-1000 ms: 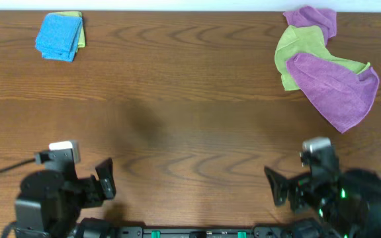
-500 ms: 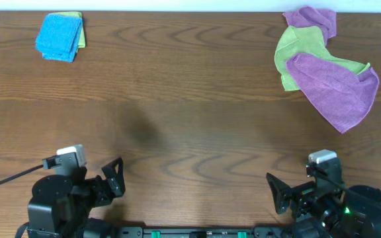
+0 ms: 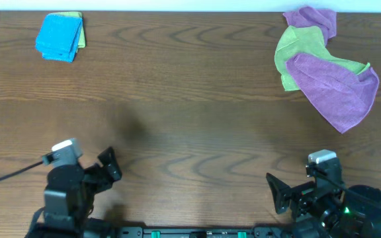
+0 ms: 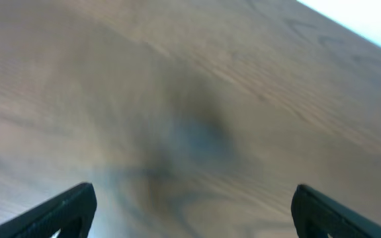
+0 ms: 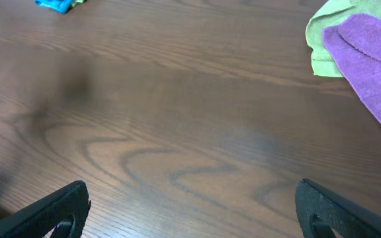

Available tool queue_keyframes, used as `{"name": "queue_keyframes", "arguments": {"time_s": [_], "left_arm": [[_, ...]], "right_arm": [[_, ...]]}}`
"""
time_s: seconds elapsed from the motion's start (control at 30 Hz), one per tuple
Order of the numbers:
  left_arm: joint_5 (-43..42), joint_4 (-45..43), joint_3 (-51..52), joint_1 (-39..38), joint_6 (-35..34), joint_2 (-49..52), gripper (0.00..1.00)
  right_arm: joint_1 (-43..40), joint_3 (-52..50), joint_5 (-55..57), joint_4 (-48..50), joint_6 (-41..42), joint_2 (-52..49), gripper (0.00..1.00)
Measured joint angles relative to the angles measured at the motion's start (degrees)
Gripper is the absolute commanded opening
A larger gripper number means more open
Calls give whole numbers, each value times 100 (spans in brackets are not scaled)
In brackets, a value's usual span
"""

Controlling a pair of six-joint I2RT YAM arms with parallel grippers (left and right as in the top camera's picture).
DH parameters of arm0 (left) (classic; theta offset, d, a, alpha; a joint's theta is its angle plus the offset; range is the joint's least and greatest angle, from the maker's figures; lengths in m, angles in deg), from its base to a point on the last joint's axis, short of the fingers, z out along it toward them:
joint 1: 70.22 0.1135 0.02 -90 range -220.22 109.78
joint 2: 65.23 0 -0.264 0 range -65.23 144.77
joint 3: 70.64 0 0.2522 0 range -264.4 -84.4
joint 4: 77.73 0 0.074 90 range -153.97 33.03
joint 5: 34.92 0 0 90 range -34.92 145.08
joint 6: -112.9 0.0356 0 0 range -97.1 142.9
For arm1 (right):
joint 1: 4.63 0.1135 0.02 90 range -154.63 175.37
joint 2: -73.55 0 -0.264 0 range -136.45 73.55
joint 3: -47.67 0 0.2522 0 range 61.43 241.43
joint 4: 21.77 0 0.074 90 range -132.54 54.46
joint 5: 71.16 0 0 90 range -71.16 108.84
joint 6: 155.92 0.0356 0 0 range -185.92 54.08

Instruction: Fold the cloth

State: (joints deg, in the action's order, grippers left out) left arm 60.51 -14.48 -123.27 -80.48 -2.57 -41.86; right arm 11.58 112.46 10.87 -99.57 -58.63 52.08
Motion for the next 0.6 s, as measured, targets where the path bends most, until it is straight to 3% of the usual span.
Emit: {"name": "queue_keyframes", "arguments": {"time_s": [0.1, 0.2, 0.33, 0.6], "left_arm": [[90, -868, 675, 44, 975, 2, 95], [-24, -1342, 1060, 525, 1482, -50, 95], [-426, -1744, 1593, 1294, 1838, -417, 95], [-682, -1860, 2302, 1419, 2004, -1261, 95]], "right_arm": [[0, -4, 0, -7, 0, -2, 99], [0, -7, 0, -4, 0, -2, 99], [0, -7, 0, -4, 0, 0, 99], [0, -9, 0, -4, 0, 0, 99]]}}
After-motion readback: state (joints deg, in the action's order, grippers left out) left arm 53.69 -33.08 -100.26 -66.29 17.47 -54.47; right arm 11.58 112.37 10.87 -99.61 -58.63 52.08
